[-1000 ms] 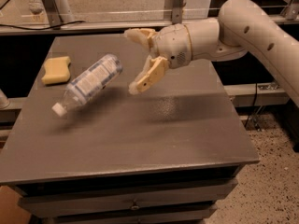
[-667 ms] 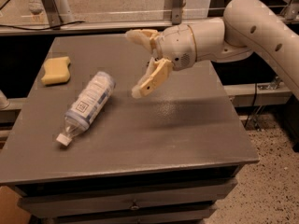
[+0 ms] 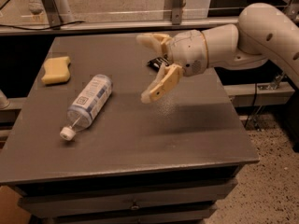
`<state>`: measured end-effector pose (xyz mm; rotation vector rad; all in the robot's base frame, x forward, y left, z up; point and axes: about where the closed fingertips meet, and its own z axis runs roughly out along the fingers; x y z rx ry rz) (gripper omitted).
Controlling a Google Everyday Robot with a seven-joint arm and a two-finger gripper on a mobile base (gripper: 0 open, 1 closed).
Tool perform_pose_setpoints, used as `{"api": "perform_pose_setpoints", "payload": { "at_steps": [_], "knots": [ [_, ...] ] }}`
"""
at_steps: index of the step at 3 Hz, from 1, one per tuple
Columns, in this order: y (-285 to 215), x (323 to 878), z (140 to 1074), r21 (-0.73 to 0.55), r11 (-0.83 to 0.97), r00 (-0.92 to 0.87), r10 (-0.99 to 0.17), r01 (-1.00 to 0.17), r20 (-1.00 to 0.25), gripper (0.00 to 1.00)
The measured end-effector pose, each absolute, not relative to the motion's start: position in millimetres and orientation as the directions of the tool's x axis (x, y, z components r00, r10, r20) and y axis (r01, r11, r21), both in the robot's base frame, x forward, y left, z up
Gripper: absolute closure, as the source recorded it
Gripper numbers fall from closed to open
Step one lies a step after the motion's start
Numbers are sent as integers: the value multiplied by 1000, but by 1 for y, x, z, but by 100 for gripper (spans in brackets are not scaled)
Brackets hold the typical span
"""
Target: Knock blue plastic bottle over
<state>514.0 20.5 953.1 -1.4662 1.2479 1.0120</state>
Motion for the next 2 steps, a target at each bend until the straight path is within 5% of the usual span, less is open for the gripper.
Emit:
{"api": "perform_pose_setpoints", "payload": {
  "at_steps": [2],
  "knots": [
    [-70, 534, 927, -98, 260, 54, -170, -961, -984, 0]
  ]
}}
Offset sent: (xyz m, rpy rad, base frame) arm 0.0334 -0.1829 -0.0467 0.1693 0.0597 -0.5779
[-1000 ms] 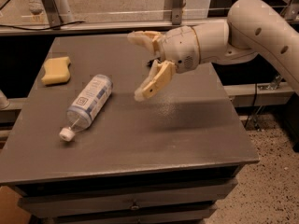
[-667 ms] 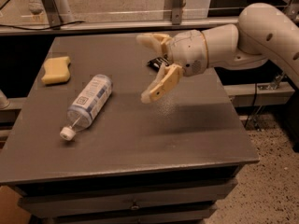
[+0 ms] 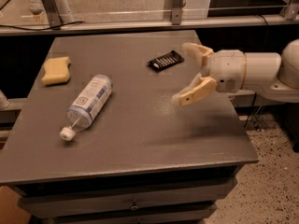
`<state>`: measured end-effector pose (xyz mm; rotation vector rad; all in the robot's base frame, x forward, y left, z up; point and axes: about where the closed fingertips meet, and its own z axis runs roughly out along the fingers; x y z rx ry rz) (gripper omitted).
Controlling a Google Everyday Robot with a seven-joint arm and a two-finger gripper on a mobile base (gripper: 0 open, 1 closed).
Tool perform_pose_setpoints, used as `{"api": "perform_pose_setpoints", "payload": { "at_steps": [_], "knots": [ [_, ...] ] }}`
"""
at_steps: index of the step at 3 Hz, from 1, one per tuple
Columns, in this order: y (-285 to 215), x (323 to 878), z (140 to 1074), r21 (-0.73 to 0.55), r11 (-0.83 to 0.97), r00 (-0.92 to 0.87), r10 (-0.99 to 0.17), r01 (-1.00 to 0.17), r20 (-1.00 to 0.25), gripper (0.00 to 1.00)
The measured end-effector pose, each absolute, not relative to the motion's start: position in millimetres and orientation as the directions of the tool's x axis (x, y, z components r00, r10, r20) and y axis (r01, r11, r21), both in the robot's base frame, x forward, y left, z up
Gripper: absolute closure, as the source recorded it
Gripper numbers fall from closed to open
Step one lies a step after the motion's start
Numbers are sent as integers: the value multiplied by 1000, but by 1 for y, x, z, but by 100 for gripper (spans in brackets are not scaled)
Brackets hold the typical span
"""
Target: Knock blue plastic bottle over
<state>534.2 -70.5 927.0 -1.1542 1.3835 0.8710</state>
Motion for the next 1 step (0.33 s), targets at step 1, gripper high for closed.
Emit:
{"api": "perform_pose_setpoints", "payload": {
  "at_steps": [1],
  "knots": [
    [-78, 535, 929, -102, 282, 54, -173, -954, -983, 0]
  ]
}}
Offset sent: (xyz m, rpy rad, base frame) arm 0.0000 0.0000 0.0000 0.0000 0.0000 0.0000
